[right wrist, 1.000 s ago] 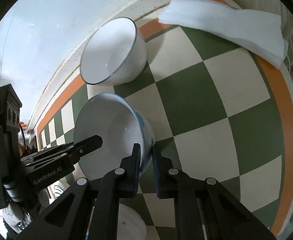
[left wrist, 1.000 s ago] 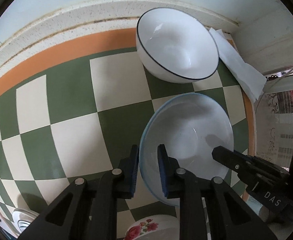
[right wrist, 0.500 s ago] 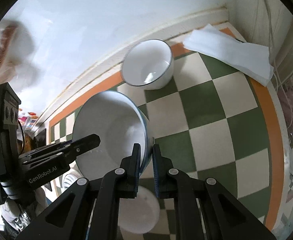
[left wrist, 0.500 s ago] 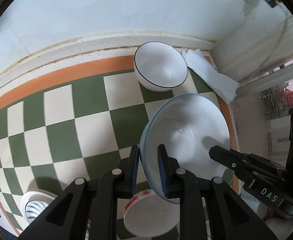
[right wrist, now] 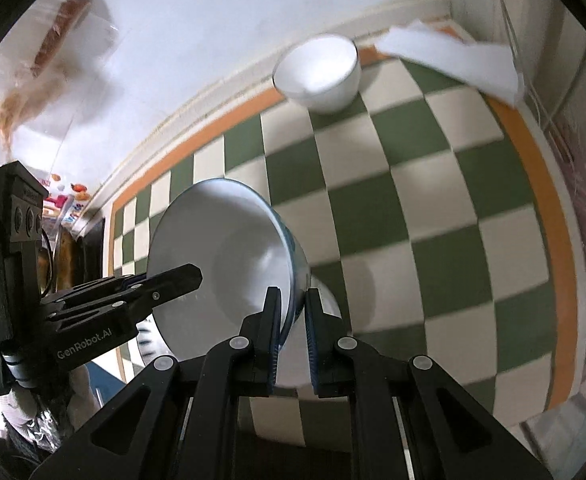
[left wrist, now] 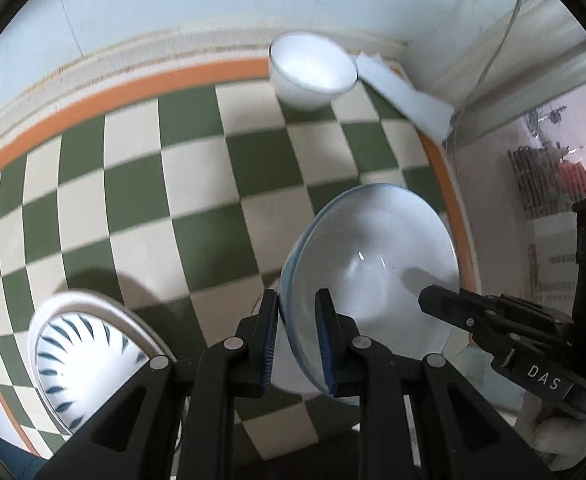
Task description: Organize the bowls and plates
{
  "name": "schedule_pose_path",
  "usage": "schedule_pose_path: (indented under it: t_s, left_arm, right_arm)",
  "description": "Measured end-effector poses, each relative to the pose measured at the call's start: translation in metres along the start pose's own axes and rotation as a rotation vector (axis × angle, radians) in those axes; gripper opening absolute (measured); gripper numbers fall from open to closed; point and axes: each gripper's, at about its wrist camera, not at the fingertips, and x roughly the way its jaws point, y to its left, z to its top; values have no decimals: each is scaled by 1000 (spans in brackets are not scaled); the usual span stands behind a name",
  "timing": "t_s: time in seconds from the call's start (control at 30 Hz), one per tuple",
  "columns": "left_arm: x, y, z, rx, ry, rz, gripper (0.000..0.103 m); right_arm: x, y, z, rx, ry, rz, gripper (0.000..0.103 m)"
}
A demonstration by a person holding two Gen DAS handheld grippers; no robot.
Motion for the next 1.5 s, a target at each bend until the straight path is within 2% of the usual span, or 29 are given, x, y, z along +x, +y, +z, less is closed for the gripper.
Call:
schedule_pose_path:
  t_s: [0.27, 0.5, 0.67, 0.93, 1.07, 1.2, 1.27, 1.33, 1.37, 1.4, 1.5]
  left_arm:
    - [23, 6, -20, 1, 57, 28, 17]
    - [39, 8, -25, 18, 94, 65, 17]
    - [51, 8, -28, 33, 132, 81, 17]
    - [53, 10, -27, 48, 147, 89, 17]
    - [51, 9, -24, 52, 150, 89, 17]
    - [29, 14, -13, 33, 115, 79, 17]
    - [16, 17, -1, 23, 92, 67, 18]
    - [1, 20, 22, 9, 49, 61, 20]
    - [-3, 22, 35, 4, 26, 65, 25]
    - [-4, 25, 45, -2, 13, 67, 26]
    - [-2, 33, 89, -52, -20, 54, 26]
  right_arm:
    - [35, -13, -25, 33, 71, -1, 13]
    - [54, -19, -33, 41, 114, -9, 13]
    - [59, -20, -34, 41, 130, -23, 13]
    - [62, -20, -30, 48, 149, -39, 14]
    - [55, -22, -25, 67, 159, -4, 14]
    - [29, -24, -7, 82, 113, 38, 16]
    - [16, -26, 9, 96, 76, 51, 23]
    - [3, -26, 30, 101, 21, 65, 45]
    - [-1, -28, 45, 104, -11, 66, 48]
    - [-3, -28, 55, 103, -24, 60, 51]
    - [1, -31, 99, 99, -57, 48, 52]
